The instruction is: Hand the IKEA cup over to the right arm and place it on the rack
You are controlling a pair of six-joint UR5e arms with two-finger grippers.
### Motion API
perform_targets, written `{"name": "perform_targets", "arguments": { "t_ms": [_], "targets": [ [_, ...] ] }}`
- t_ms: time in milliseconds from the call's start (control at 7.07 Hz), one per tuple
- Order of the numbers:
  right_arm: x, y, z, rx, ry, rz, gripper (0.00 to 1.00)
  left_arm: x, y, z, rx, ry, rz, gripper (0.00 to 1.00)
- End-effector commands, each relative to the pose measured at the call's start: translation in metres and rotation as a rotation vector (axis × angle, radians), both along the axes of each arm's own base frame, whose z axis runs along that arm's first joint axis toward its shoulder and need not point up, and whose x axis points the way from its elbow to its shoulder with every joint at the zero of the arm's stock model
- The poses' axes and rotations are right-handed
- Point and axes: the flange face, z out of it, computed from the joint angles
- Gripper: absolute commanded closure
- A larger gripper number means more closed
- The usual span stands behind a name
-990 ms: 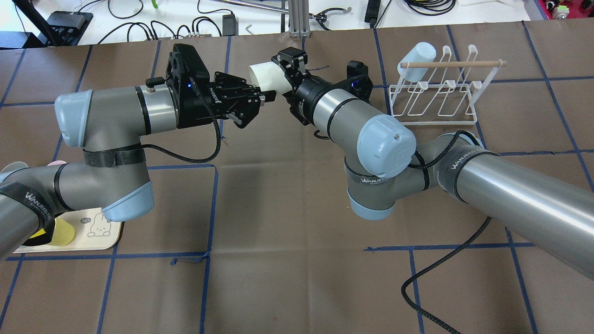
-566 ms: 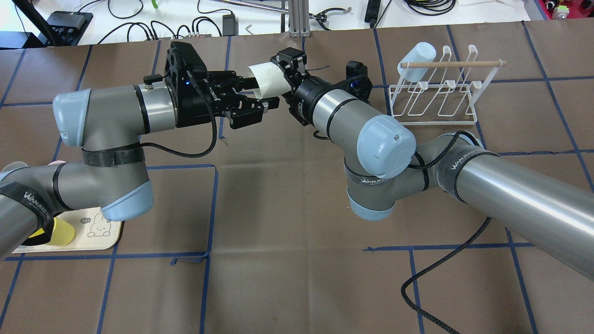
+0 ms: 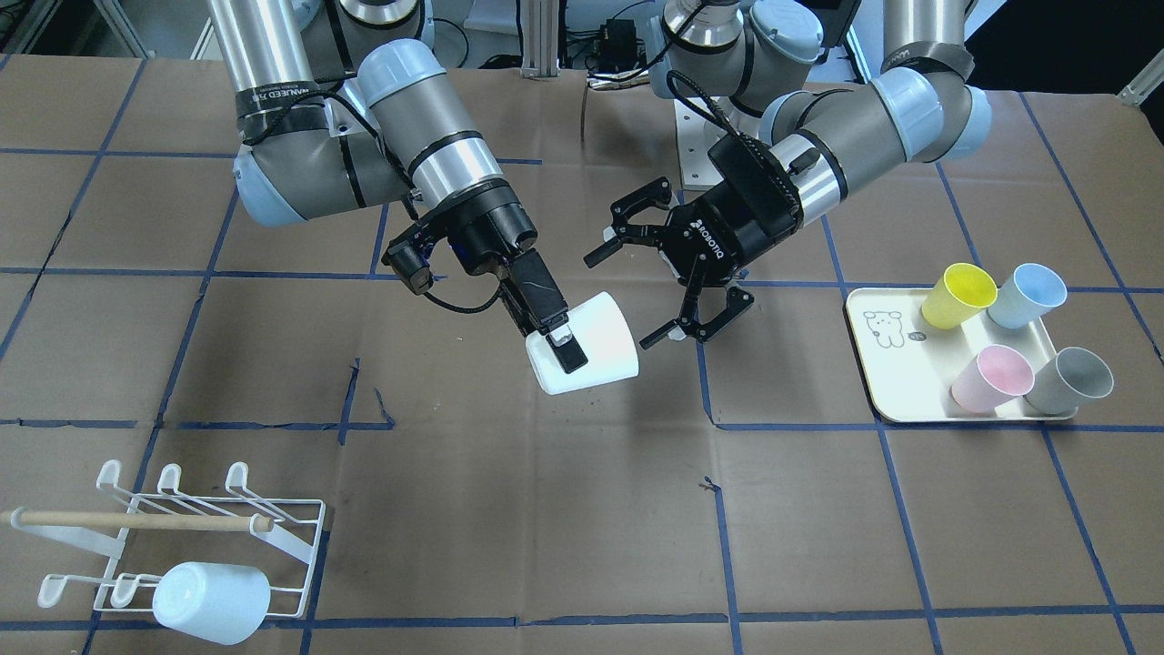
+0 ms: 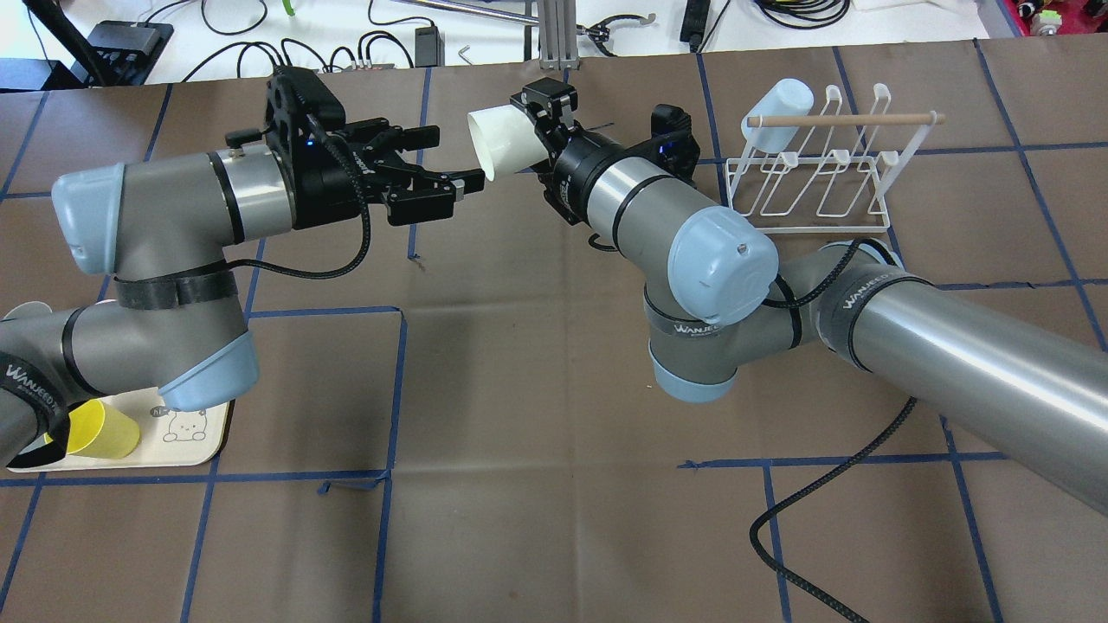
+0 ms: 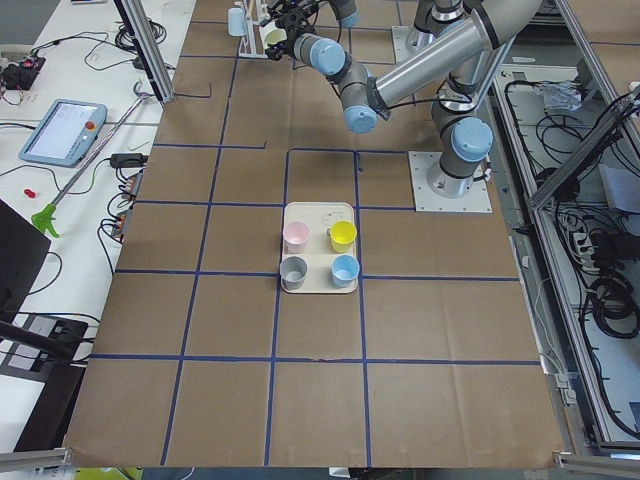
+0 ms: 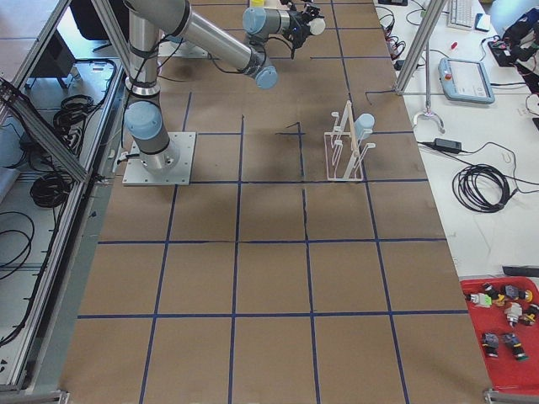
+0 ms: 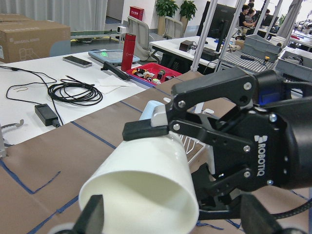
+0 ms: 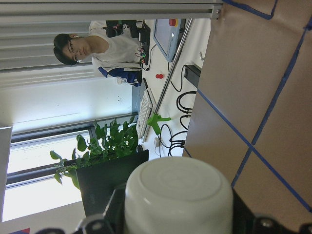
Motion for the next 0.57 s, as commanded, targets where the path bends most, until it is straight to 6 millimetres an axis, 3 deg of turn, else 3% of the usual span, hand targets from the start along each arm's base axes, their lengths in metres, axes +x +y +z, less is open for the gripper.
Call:
{"name": "perform_targets", "arguments": {
  "t_ms": [0, 141, 424],
  "targets": [
    [-0.04, -0.036, 0.015, -0.043, 0.006, -0.087, 0.83, 0.04, -0.007, 0.007, 0.02, -0.037, 0.135, 0.01],
    [-0.07, -0.054, 0.02, -0.067, 0.028, -0.153, 0.83, 0.051, -0.013, 0.004, 0.083, -0.097, 0.272, 0.01],
    [-0.112, -0.068, 0.025, -0.114, 0.12, -0.206, 0.85, 0.067, -0.025, 0.0, 0.207, -0.15, 0.511, 0.01]
  ]
}}
